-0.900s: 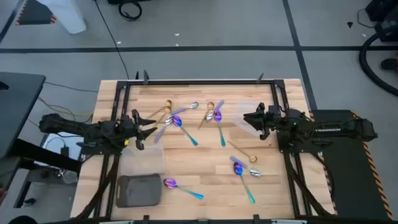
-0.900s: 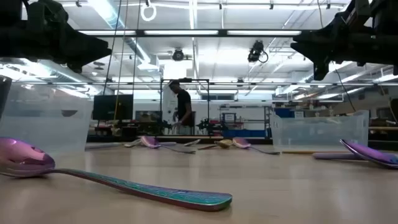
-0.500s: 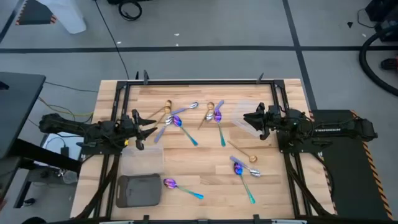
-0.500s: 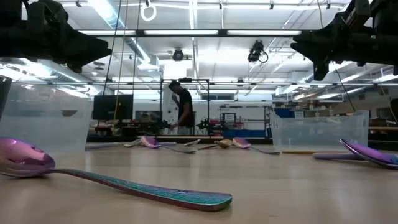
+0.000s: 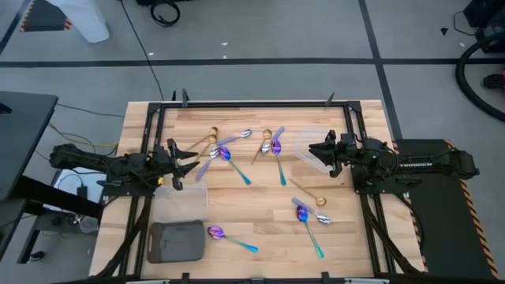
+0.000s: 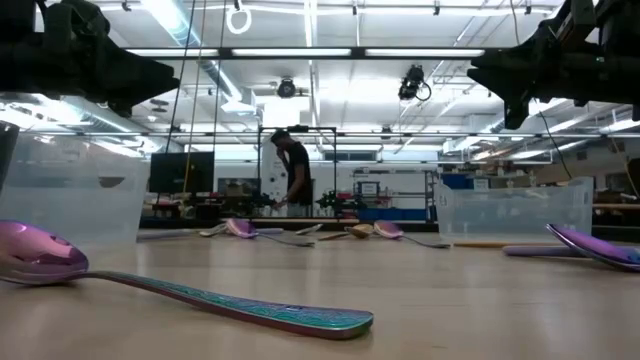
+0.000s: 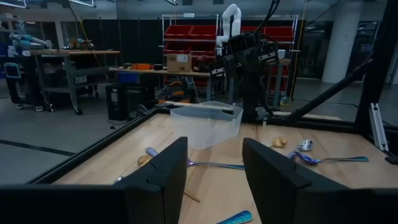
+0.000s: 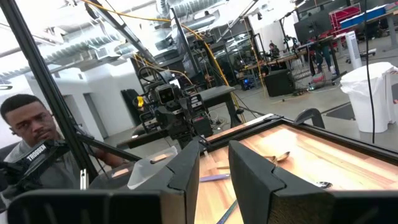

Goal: Sort silverware by color (type)

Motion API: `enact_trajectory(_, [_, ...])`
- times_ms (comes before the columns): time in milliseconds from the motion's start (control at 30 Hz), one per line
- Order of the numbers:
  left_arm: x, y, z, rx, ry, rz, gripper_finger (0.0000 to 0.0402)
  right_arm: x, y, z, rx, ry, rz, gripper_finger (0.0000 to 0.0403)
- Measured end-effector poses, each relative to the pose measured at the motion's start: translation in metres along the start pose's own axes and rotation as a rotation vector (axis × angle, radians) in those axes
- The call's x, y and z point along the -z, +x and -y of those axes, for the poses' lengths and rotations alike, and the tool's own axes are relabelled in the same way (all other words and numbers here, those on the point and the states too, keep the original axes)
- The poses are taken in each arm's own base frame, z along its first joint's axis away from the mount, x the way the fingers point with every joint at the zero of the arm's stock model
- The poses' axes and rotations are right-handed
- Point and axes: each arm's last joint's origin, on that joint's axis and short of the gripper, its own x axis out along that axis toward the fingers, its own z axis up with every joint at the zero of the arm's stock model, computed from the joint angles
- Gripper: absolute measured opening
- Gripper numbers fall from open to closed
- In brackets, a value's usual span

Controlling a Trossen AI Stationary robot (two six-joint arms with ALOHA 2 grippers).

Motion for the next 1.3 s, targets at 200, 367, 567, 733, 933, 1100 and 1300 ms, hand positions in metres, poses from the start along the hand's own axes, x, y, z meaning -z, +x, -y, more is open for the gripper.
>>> enact_trajectory(200, [-0.0001, 0.0, 0.0, 0.0, 0.0, 0.0, 0.0162, 0.0, 0.0, 0.0, 0.0, 0.0, 0.0, 0.0097])
enact_trajectory(367, [0.0001, 0.0, 0.0, 0.0, 0.0, 0.0, 0.0162, 0.0, 0.0, 0.0, 0.0, 0.0, 0.0, 0.0097])
enact_trajectory(567, [-0.0001, 0.0, 0.0, 0.0, 0.0, 0.0, 0.0162, 0.0001, 0.0, 0.0001, 0.001, 0.0, -0.001, 0.0097])
enact_trajectory(733, [-0.0001, 0.0, 0.0, 0.0, 0.0, 0.0, 0.0162, 0.0, 0.0, 0.0, 0.0, 0.0, 0.0, 0.0097])
enact_trajectory(933, [0.0, 0.0, 0.0, 0.0, 0.0, 0.0, 0.0162, 0.0, 0.0, 0.0, 0.001, 0.0, 0.0, 0.0097])
enact_trajectory(1100, [0.0, 0.0, 0.0, 0.0, 0.0, 0.0, 0.0162, 0.0, 0.0, 0.0001, 0.001, 0.0, 0.0, 0.0097])
enact_trajectory(1300, [-0.0004, 0.0, 0.0, 0.0, -0.016, 0.004, 0.0162, 0.0, 0.0, 0.0, 0.0, 0.0, 0.0, 0.0097])
